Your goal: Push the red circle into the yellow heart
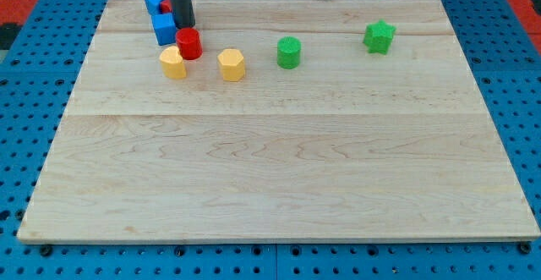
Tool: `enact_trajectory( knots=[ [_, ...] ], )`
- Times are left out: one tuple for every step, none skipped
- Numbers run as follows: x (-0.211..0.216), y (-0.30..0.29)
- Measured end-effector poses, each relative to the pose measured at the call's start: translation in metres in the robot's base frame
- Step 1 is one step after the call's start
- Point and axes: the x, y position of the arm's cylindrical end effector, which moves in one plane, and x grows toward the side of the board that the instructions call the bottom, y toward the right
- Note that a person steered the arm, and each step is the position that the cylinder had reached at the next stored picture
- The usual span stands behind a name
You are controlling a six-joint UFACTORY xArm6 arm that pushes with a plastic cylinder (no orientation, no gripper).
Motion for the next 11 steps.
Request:
enact_trajectory(
  knots=[
    [0.006, 0.000],
    [0.018, -0.003],
    [0.018, -0.038],
    [0.018, -0.033],
    [0.018, 0.020],
    [0.030, 0.040],
    [0.067, 0.027],
    [0.081, 0.007],
    [0.073, -0.018],
    [0.045, -0.017],
    [0.016, 0.005]
  ],
)
